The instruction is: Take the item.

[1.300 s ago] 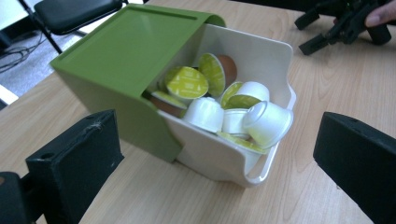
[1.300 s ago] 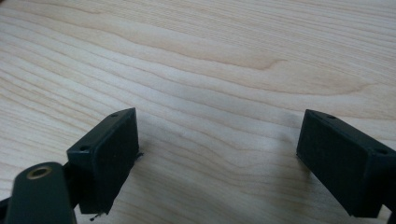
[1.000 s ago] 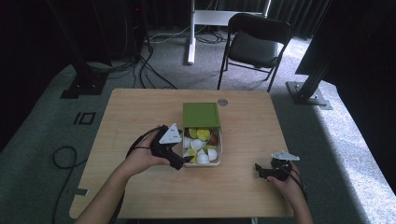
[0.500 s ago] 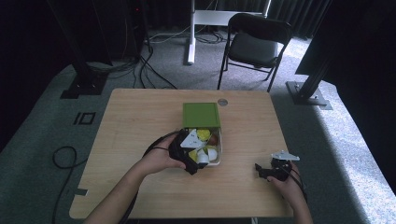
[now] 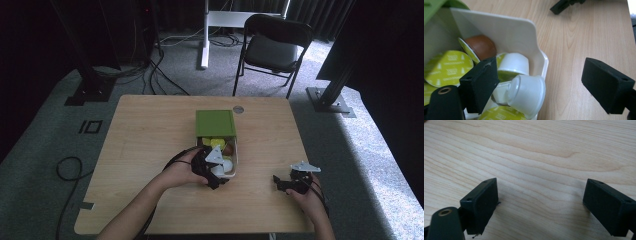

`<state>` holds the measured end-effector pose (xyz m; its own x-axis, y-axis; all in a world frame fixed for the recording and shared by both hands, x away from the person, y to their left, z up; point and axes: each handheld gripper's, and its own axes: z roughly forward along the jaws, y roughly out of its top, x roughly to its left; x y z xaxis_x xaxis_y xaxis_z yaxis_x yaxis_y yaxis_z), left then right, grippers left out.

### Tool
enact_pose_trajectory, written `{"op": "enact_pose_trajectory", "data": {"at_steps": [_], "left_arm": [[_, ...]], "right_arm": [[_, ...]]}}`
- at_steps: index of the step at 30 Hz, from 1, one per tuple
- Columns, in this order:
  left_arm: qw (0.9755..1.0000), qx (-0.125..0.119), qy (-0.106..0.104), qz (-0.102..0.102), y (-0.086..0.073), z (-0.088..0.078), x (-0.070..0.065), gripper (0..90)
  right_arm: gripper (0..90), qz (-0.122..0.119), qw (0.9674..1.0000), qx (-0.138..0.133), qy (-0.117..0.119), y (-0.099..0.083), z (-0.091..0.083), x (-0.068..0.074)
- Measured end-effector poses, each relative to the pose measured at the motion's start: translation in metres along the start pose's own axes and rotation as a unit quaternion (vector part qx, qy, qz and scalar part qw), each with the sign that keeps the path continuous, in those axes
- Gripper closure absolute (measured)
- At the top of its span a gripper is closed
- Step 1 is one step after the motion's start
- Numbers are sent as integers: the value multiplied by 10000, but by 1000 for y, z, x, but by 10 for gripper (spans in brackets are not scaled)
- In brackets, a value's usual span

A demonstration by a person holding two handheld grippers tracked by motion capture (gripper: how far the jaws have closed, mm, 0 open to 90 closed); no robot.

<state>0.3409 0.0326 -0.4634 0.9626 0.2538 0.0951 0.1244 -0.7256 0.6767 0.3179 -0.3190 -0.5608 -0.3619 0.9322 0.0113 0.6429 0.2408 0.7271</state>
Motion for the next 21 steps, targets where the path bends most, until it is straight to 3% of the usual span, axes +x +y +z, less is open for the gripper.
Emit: {"op": "enact_pose_trajectory", "data": {"at_steps": [4, 13, 17, 21], "left_arm": [[9996, 230, 102, 86, -3, 7, -1, 199], [9982, 587, 131, 20, -5, 17, 2, 274], [9968, 774, 180, 17, -6, 23, 3, 277], [9952, 924, 317, 13, -5, 25, 3, 350]], "right_arm": [[126, 0, 10000, -3, 0, 0, 0, 0], [127, -4, 10000, 0, 0, 0, 0, 0], [126, -2, 10000, 0, 1, 0, 0, 0], [127, -5, 10000, -1, 2, 0, 0, 0]]}}
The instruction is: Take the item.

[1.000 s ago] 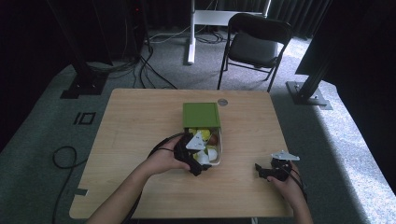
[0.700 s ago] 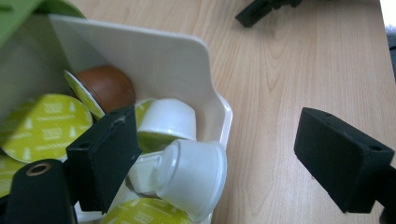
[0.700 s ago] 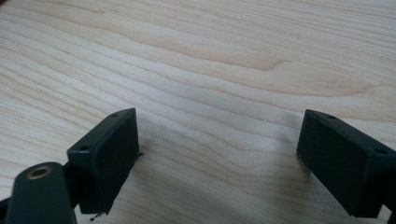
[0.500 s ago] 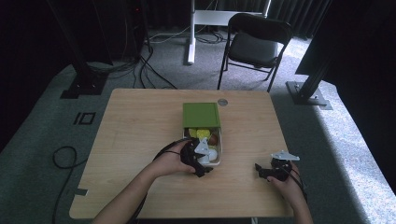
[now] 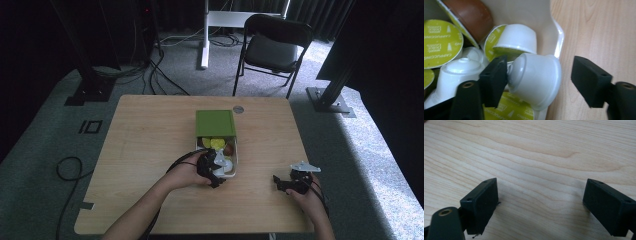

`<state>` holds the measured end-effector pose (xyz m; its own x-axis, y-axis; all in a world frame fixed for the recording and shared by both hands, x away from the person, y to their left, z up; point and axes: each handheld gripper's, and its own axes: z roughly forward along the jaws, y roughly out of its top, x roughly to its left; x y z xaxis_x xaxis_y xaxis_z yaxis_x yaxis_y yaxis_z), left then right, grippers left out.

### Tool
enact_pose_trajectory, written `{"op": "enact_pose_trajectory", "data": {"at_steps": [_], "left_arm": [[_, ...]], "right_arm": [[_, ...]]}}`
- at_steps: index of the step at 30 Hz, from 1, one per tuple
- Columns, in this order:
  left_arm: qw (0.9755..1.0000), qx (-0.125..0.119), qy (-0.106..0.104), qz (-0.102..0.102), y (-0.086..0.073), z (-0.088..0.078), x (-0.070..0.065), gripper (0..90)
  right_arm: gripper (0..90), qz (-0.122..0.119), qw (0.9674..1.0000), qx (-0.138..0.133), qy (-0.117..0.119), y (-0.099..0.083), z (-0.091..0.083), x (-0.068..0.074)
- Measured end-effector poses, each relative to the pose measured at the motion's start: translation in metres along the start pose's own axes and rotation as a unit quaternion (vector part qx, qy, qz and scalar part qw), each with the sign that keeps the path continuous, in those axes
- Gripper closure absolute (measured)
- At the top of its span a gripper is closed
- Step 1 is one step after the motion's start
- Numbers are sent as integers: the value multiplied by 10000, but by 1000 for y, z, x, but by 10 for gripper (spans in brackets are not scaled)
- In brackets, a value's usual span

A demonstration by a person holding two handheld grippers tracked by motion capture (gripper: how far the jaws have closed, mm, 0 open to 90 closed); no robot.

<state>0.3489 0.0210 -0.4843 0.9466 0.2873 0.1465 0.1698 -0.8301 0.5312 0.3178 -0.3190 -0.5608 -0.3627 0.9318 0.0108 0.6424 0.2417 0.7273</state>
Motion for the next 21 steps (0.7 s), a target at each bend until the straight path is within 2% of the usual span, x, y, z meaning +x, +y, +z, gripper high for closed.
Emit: {"op": "enact_pose_trajectory", "data": {"at_steps": [2, 3, 6, 8, 12, 13, 21], "left_arm": [[9999, 67, 82, 4, 1, -1, 0, 398], [9999, 94, 104, -57, 2, -1, 0, 415], [9998, 150, 61, -135, 3, -2, 2, 443], [9996, 52, -26, -278, 3, -3, 5, 455], [9998, 47, 30, -200, 2, -5, 4, 466], [9999, 38, 101, -131, 3, -8, 2, 472], [9992, -285, -2, -268, 5, -23, 0, 484]], "right_arm": [[127, 3, 10000, -1, 0, 0, 0, 0], [126, -1, 10000, 0, -1, 0, 0, 0], [127, 0, 10000, -1, 0, 0, 0, 0], [126, 1, 10000, 0, 1, 0, 0, 0], [126, 1, 10000, -1, -1, 0, 0, 0], [126, 3, 10000, 0, 0, 0, 0, 0], [126, 4, 10000, 0, -1, 0, 0, 0]]}}
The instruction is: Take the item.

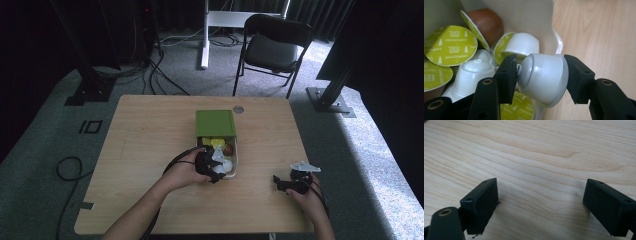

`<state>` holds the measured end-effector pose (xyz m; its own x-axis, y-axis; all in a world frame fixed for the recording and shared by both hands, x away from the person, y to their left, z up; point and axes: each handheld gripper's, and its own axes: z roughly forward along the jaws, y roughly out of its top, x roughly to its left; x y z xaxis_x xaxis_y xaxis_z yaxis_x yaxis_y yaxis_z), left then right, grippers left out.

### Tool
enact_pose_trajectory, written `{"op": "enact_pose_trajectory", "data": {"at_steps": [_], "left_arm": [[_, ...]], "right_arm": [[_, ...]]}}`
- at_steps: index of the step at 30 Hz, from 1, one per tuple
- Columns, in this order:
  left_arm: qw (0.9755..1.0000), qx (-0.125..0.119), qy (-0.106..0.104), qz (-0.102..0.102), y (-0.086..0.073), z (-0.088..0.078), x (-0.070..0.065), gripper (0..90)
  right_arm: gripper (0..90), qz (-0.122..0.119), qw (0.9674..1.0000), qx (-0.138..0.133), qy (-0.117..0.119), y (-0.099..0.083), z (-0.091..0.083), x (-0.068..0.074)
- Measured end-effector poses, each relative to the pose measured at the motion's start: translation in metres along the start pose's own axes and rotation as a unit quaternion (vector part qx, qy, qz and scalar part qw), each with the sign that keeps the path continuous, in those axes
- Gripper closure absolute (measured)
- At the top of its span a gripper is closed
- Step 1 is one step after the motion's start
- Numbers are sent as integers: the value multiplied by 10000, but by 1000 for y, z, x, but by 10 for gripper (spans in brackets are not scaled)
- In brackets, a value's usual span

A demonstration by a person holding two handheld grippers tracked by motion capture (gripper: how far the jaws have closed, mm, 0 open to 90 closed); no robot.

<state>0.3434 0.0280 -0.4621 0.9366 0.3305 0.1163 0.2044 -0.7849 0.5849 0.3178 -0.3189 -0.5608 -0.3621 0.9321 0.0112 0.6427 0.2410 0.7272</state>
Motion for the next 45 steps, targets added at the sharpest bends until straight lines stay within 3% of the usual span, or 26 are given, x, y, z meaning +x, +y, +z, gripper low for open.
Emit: {"op": "enact_pose_trajectory", "data": {"at_steps": [10, 20, 24, 30, 31, 33, 34, 35, 37, 38, 40, 41, 43, 44, 45], "left_arm": [[9991, -384, 97, -157, 2, -21, 3, 486], [9937, -998, 393, -312, 0, -57, 9, 487], [9914, -1116, 532, -419, -5, -71, 15, 488], [9848, -1395, 821, -636, -20, -91, 24, 488], [9820, -1491, 919, -701, -23, -94, 26, 488], [9800, -1539, 983, -785, -30, -100, 29, 488], [9770, -1631, 1073, -858, -34, -103, 31, 488], [9768, -1611, 1078, -913, -38, -105, 32, 488], [9719, -1721, 1235, -1029, -46, -109, 35, 488], [9712, -1726, 1217, -1100, -50, -111, 37, 488], [9648, -1853, 1358, -1279, -60, -113, 41, 488], [9648, -1811, 1362, -1333, -64, -114, 42, 488], [9589, -1910, 1479, -1486, -73, -114, 46, 488], [9593, -1843, 1489, -1538, -78, -113, 47, 488], [9567, -1849, 1588, -1590, -83, -112, 48, 488]], "right_arm": [[127, -6, 10000, -3, 0, 0, 0, 0], [126, 1, 10000, 4, 3, 0, 0, 0], [126, 0, 10000, 1, 3, 0, 0, 0], [126, -1, 10000, 2, 2, 0, 0, 0], [126, -2, 10000, 2, 2, 0, 0, 0], [126, -4, 10000, 1, 3, 0, 0, 0], [126, 2, 10000, -2, 4, 0, 0, 0], [126, -6, 10000, -1, 2, 0, 0, 0], [126, -4, 10000, 0, 3, 0, 0, 0], [126, -7, 10000, 4, 2, 0, 0, 0], [126, -6, 10000, -2, 1, 0, 0, 0], [126, -4, 10000, -3, 2, 0, 0, 0], [126, -4, 10000, -3, 2, 0, 0, 0], [126, 5, 10000, 2, 3, 0, 0, 0], [126, -5, 10000, -4, 1, 0, 0, 0]]}}
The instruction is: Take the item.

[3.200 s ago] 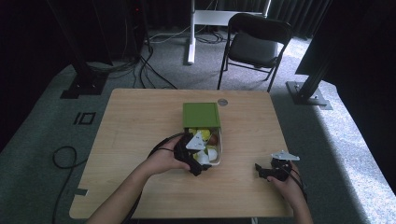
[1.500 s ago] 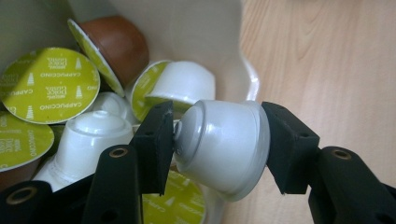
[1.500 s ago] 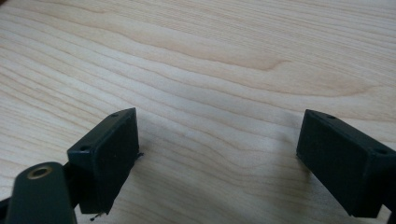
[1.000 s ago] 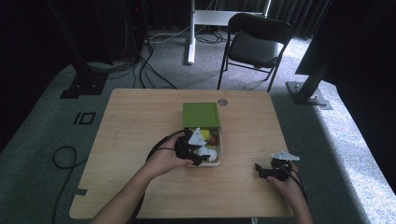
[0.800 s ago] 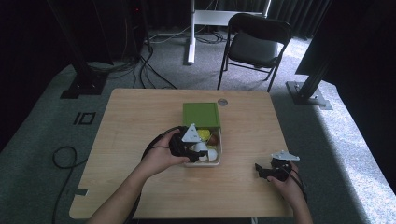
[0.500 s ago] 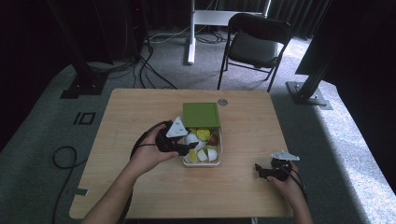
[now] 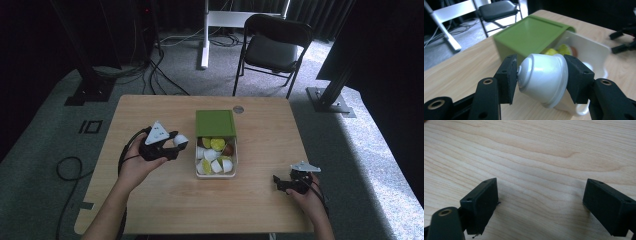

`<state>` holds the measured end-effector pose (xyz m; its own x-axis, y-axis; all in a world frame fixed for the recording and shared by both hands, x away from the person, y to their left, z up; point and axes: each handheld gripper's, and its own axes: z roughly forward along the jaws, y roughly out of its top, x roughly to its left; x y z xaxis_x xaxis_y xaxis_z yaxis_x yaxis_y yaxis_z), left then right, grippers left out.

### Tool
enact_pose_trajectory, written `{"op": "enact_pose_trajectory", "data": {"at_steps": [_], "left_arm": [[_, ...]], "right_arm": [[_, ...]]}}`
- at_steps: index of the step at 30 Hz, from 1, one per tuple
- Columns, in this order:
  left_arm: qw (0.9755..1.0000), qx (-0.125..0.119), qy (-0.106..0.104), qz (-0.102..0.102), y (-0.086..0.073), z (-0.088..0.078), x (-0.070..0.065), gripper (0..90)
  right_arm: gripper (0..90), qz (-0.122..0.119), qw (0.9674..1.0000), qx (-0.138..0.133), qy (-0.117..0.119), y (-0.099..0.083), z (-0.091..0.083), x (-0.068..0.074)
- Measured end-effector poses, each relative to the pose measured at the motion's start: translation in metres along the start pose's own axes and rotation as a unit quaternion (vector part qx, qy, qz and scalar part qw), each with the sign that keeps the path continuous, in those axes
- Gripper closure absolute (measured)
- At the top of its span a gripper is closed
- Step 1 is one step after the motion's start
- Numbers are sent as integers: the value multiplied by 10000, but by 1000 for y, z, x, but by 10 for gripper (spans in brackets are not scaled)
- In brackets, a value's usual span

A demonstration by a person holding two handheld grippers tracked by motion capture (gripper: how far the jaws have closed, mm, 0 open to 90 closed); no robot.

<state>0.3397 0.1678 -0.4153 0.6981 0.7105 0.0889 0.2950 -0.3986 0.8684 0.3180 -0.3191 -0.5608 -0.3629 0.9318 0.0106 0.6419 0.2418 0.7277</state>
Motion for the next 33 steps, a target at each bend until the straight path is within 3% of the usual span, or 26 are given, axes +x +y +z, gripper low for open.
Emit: {"op": "enact_pose_trajectory", "data": {"at_steps": [1, 5, 9, 14, 17, 18, 20, 24, 30, 33], "left_arm": [[10000, 0, 0, 0, 0, 0, 0, 488], [9992, 72, 129, -381, -27, 4, 12, 488], [9975, 14, 308, -633, -45, 6, 21, 488], [9928, -4, 573, -1052, -70, 13, 37, 488], [9911, 156, 704, -1115, -81, 18, 44, 488], [9911, 156, 704, -1115, -81, 18, 44, 488], [9887, 169, 709, -1313, -91, 23, 50, 488], [9875, 237, 730, -1378, -98, 28, 54, 487], [9808, 247, 720, -1796, -111, 37, 65, 487], [9793, 255, 709, -1880, -115, 39, 68, 487]], "right_arm": [[126, 0, 10000, 0, 0, 0, 0, 0], [126, 5, 10000, 2, 2, 0, 0, 0], [126, 4, 10000, 2, 1, 0, 0, 0], [126, 4, 10000, 2, 1, 0, 0, 0], [126, 7, 10000, 4, 1, 0, 0, 0], [126, 7, 10000, 4, 1, 0, 0, 0], [126, 4, 10000, 1, 1, 0, 0, 0], [126, 4, 10000, 2, 1, 0, 0, 0], [126, 5, 10000, 3, 2, 0, 0, 0], [126, 7, 10000, 4, 2, 0, 0, 0]]}}
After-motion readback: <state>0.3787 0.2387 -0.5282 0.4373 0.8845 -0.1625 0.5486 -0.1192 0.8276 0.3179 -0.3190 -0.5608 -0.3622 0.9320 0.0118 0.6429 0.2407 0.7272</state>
